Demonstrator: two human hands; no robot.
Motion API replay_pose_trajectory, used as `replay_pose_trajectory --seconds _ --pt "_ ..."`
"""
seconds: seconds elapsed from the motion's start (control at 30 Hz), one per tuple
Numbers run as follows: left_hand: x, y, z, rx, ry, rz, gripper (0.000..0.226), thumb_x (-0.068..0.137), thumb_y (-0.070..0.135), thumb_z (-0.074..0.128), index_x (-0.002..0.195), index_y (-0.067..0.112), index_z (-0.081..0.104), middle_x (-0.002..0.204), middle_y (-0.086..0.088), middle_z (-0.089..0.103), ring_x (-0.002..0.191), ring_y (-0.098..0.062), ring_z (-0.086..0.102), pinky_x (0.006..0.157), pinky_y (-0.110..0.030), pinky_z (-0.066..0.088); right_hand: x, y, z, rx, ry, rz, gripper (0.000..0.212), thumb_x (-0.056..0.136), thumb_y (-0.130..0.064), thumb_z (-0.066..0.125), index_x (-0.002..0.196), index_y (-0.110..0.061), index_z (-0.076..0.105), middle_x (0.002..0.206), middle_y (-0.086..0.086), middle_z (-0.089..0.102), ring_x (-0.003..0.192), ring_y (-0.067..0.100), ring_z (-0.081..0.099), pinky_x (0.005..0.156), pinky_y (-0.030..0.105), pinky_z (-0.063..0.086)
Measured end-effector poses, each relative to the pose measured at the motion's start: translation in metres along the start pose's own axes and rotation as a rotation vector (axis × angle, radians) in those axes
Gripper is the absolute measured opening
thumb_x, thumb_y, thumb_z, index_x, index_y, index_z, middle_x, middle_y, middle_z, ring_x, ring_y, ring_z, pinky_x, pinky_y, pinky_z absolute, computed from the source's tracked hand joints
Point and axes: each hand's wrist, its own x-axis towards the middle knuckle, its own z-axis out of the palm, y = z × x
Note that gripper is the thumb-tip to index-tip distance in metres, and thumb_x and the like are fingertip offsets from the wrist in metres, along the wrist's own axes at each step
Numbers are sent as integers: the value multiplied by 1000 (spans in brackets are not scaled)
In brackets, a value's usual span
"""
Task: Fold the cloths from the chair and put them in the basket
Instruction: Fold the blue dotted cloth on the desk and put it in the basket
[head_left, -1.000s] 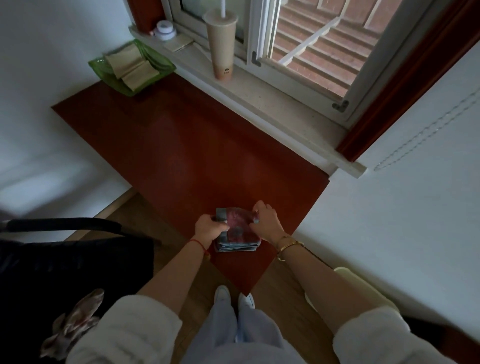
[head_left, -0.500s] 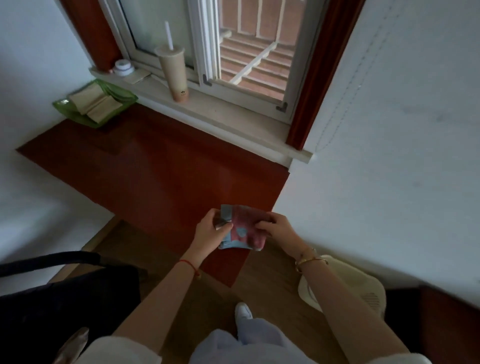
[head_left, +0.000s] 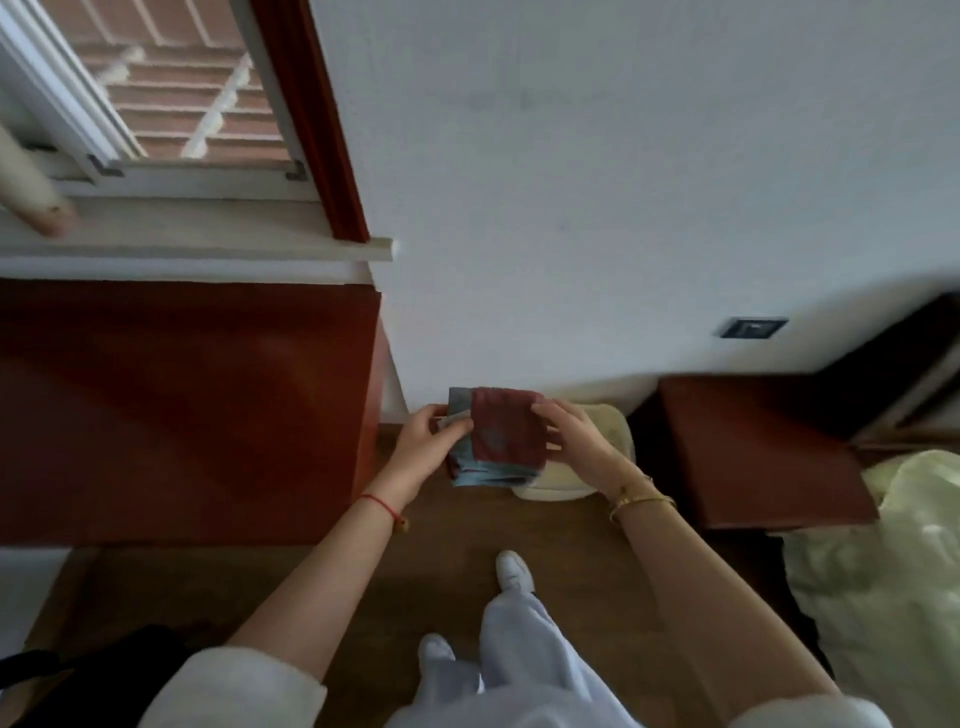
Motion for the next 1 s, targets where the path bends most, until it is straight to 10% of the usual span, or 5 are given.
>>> replay_pose_trajectory --seconds 0.33,0.47,0.8,1.0 --pt "68 -8 142 -28 -125 -201 62 79 3 76 135 7 50 125 -14 62 115 -31 61 97 -52 52 60 11 -135 -74 172 84 23 98 -10 52 121 -7 48 113 11 61 88 16 63 69 29 54" --pt "116 -35 187 -6 -103 -247 57 81 -5 71 134 2 50 126 -18 61 117 -34 60 99 -52 50 118 34 -172 -110 204 128 28 96 -4 53 123 -1 49 106 12 60 78 11 60 53 20 50" --pt "305 -212 261 117 -100 -360 51 89 -9 55 137 6 48 123 -20 61 115 -35 59 98 -52 50 346 206 -225 -176 260 291 41 91 -10 57 129 -1 44 129 20 57 117 33 59 90 44 53" --pt "422 -362 298 90 -83 -529 31 101 7 41 129 4 54 116 -17 64 106 -34 62 94 -46 53 484 351 -244 -189 207 370 27 93 -7 49 121 -7 46 119 17 58 93 24 58 77 38 53"
